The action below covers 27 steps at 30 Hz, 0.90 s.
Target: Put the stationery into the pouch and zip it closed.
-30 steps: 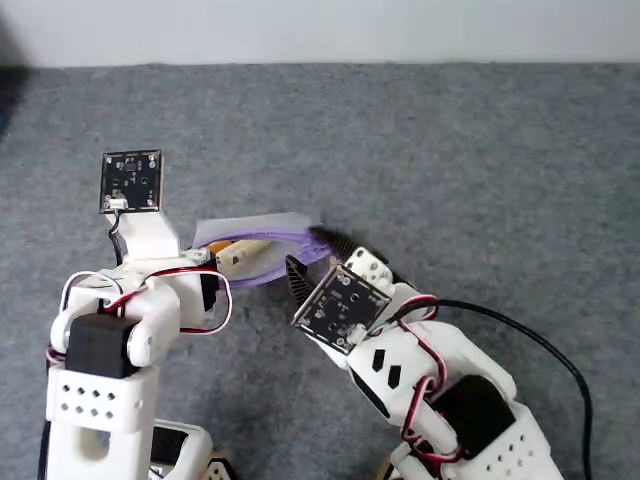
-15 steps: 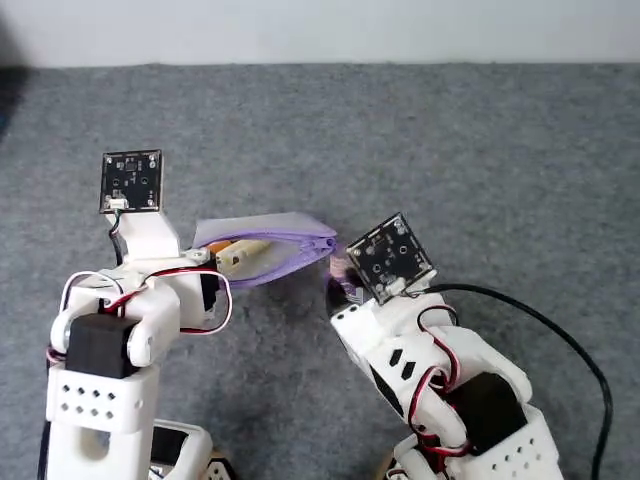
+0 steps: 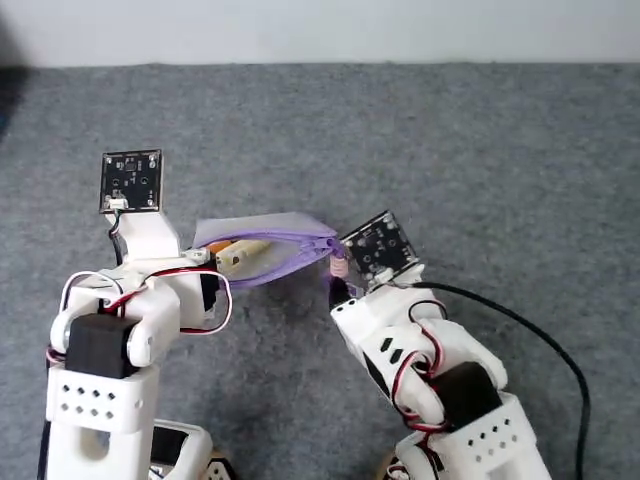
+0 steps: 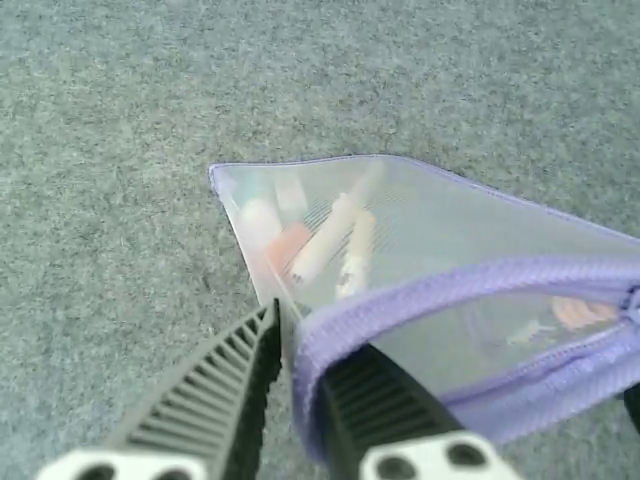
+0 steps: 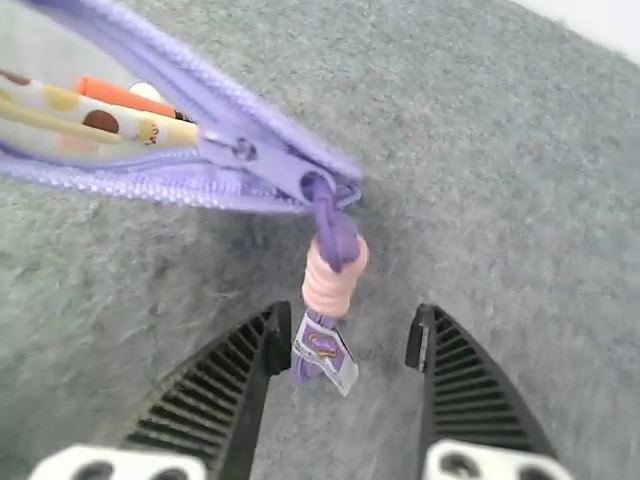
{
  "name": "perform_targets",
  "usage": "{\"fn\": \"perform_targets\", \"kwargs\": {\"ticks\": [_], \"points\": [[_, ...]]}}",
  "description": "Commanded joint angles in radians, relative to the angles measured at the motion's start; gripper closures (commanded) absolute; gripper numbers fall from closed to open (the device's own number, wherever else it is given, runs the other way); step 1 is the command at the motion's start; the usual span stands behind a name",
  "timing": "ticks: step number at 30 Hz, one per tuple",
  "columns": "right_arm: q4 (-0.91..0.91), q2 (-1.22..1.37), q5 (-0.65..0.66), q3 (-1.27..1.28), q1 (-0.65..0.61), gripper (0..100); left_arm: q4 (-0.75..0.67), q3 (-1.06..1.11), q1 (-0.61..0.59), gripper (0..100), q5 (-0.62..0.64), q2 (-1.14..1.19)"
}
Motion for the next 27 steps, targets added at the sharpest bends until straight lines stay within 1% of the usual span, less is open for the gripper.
{"fn": "perform_targets", "kwargs": {"ticks": [1, 5, 11, 14, 20, 27], "points": [[-0.081, -0.001, 0.026, 0.012, 0.012, 81.4, 0.0, -0.05, 0.0, 99, 0.011, -0.008], [-0.12, 0.039, 0.025, 0.031, 0.013, 81.4, 0.0, -0.05, 0.0, 99, 0.011, -0.008], [-0.245, 0.163, 0.025, 0.029, 0.015, 81.5, 0.0, -0.05, 0.002, 99, 0.011, -0.008], [-0.251, 0.193, 0.026, 0.028, 0.022, 81.6, 0.0, -0.05, 0.0, 99, 0.011, -0.008], [-0.251, 0.193, 0.026, 0.021, 0.093, 81.6, 0.0, -0.05, 0.0, 99, 0.011, -0.006], [-0.26, 0.202, 0.028, 0.006, 0.064, 81.6, -0.002, -0.05, 0.002, 99, 0.011, -0.002]]}}
